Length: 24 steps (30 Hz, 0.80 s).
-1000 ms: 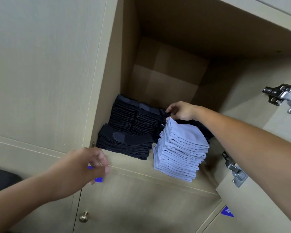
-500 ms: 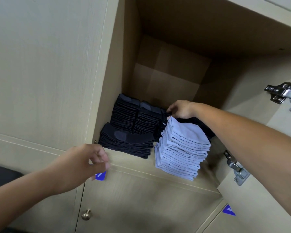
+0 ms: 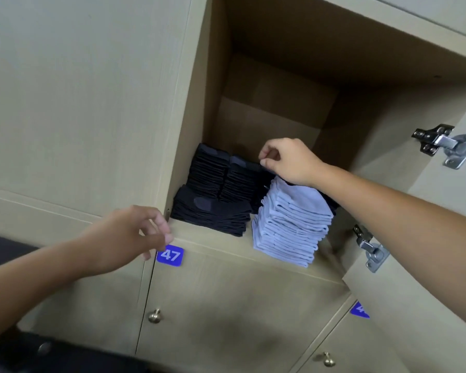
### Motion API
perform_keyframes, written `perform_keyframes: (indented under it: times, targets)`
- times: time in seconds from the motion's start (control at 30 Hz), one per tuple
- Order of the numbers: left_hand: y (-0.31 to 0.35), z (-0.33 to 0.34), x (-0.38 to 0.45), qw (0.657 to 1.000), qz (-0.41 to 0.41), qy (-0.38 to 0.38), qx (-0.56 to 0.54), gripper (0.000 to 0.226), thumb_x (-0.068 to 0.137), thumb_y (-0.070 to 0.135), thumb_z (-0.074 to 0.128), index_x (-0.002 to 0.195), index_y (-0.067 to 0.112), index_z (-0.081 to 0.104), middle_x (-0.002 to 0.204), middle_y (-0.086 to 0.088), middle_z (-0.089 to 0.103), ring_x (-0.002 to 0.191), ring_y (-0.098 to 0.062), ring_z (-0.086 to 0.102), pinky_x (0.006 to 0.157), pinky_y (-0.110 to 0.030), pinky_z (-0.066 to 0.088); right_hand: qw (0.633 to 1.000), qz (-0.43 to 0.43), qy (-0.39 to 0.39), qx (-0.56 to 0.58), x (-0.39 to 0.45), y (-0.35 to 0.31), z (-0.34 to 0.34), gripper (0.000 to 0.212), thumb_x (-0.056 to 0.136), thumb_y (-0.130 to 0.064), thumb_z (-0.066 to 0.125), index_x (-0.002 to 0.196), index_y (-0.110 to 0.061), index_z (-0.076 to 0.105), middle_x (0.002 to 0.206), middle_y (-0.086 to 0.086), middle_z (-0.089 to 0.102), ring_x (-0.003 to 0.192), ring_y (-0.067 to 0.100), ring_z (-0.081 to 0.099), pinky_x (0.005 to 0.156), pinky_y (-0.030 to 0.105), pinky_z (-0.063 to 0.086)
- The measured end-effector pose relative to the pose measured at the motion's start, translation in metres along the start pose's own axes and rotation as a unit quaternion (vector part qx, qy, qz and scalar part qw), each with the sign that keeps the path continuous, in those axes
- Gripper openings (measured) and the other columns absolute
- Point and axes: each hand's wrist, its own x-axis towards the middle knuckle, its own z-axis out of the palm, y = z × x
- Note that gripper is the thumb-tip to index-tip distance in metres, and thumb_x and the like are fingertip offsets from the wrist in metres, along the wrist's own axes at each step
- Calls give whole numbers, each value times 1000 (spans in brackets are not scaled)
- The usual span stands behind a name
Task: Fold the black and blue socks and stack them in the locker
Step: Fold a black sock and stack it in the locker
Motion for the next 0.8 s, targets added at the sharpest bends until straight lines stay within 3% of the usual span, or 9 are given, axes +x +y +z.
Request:
perform_keyframes:
  times: [0.17,0.33,0.43,0.53,0.67,0.8]
  targets:
    - [-6,-16,-12,1000,-6,3,29,6,91,27,73,89,22,70,78,8,77,65,-14,73,67,-29,49,992,-48,55,99,-57,-62,33,3,92,-23,64,94,-26,64,79,-12,65,69,10,58,73,39,54]
    - [-21,-30,-19,998,-12,-1,60,10,91,30,72,89,21,69,79,7,78,67,-16,74,65,-28,47,983,-64,37,166,-95,-102,68,3,93,-26,64,95,-28,63,83,-11,65,73,12,59,72,40,53]
    - [-30,-38,-23,998,-31,-1,60,12,93,27,71,93,15,68,83,0,78,70,-20,75,55,-13,45,979,-83,19,185,-107,-118,84,3,93,-25,65,96,-26,64,84,-10,65,75,12,58,73,38,52]
    - [-37,-48,-30,997,-53,5,62,15,95,24,70,97,9,67,87,-4,78,68,-19,73,52,-10,44,977,-97,-17,189,-115,-128,99,3,92,-25,66,94,-27,64,88,-11,66,76,11,59,76,39,53]
    - [-48,-63,-42,993,-85,24,76,20,97,22,68,103,3,67,91,-10,77,64,-17,70,53,-13,48,973,-129,-68,178,-123,-139,117,6,92,-32,66,97,-32,63,92,-15,65,81,8,60,79,40,52]
    - [-61,-80,-56,987,-124,46,92,18,98,24,67,103,6,66,90,-9,76,68,-21,69,65,-28,49,968,-153,-104,171,-124,-152,123,9,94,-36,65,103,-32,65,91,-18,63,86,3,57,78,30,46]
